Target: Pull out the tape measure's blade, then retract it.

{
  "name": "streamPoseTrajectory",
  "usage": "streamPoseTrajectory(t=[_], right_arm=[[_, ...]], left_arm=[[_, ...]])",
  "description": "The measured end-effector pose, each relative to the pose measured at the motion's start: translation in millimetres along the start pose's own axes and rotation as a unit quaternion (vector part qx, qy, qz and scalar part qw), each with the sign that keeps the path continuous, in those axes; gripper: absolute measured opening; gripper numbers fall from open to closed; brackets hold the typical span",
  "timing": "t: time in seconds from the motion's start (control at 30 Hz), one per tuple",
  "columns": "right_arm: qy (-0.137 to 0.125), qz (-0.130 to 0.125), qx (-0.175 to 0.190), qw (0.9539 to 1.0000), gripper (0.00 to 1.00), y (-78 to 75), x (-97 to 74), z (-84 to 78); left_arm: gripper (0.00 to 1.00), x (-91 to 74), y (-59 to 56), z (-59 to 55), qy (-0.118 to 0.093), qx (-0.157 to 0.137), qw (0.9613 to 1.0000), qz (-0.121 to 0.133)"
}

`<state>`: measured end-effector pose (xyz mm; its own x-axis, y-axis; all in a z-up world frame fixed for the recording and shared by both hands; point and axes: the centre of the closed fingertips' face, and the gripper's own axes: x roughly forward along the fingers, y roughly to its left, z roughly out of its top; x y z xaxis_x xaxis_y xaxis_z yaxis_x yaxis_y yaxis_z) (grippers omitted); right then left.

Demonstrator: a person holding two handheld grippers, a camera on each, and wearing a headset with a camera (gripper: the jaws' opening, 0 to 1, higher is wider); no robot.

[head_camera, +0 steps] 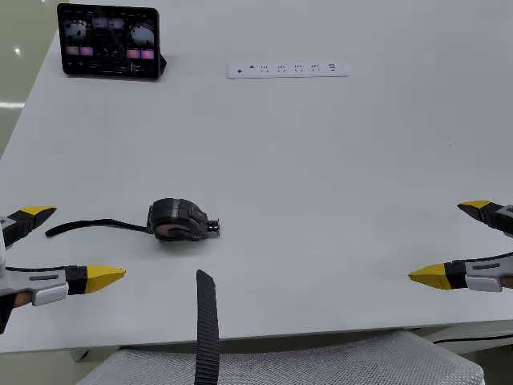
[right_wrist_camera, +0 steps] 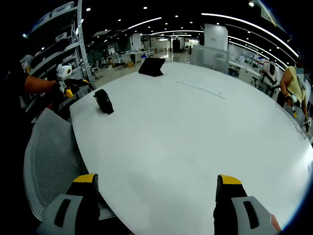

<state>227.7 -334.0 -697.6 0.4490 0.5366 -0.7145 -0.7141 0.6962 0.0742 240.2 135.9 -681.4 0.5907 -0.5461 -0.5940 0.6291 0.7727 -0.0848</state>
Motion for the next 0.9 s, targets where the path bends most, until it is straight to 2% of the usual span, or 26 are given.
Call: streamPoseTrajectory(t=[0.47,0.67,0.73,0.9], right_arm=[[0.003,0.008,0.001,1.0,0.99,-1.6,-3.3,-3.2],[0.009,0.004,0.002,1.0,0.99,-3.8,-4.2,-5.5],[0.009,0.007,0.003,0.9999,0.99,-3.0,-4.7,-6.0],[0.001,0.003,-0.001,1.0,0.99,-5.3,-6.7,-2.7]], left_arm=[[0.99,-1.8,3.5,2.4,0.001,-0.001,1.0,0.005],[0.99,-0.1,3.3,5.5,-0.006,0.012,0.9999,0.006],[0.99,0.2,1.7,3.7,0.0,0.005,1.0,0.001],[0.99,0.4,2.4,1.6,0.004,0.013,0.9999,-0.001]])
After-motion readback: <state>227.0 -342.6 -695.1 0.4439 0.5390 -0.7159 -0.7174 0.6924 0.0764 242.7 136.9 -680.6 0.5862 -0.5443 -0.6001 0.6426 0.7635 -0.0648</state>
